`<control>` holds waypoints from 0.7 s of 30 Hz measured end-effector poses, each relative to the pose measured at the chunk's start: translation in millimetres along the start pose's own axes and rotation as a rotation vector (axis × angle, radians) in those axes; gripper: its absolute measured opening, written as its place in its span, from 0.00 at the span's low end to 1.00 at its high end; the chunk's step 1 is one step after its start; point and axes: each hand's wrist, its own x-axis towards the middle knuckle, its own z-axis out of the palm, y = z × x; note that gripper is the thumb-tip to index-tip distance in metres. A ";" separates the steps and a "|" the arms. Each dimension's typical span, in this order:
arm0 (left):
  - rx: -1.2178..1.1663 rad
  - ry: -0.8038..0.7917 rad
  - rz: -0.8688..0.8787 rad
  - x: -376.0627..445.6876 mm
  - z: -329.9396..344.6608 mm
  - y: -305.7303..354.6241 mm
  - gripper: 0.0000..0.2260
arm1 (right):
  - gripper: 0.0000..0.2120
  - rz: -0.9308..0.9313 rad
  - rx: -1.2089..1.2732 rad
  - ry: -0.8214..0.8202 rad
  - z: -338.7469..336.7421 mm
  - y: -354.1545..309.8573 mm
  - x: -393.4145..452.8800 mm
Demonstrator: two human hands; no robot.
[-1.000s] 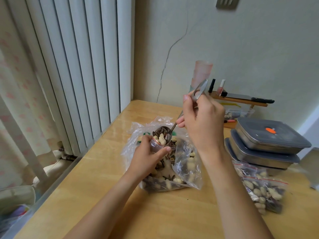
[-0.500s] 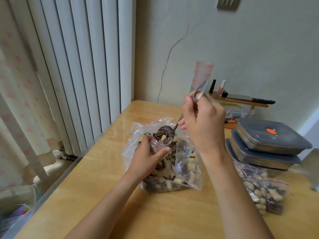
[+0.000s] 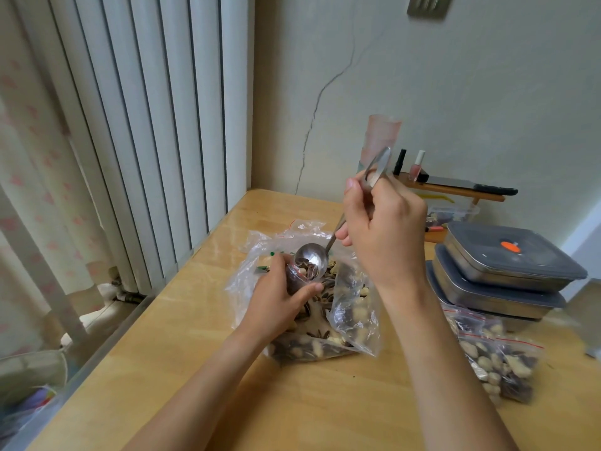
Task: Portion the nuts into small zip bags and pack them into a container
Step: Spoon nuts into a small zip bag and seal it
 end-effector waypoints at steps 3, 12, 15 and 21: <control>-0.049 0.002 -0.003 -1.3 0.4 3.3 0.23 | 0.14 -0.051 0.017 0.001 1.3 -2.7 0.2; -0.188 0.073 0.022 -1.5 -1.1 6.2 0.20 | 0.12 -0.221 0.100 0.013 1.6 -6.4 0.4; -0.219 0.077 0.010 -1.3 -0.5 5.4 0.21 | 0.12 -0.247 0.136 -0.001 3.1 -7.5 -1.0; -0.238 0.091 -0.011 -0.7 -1.3 4.4 0.20 | 0.11 -0.264 0.185 -0.034 2.5 -10.3 -1.7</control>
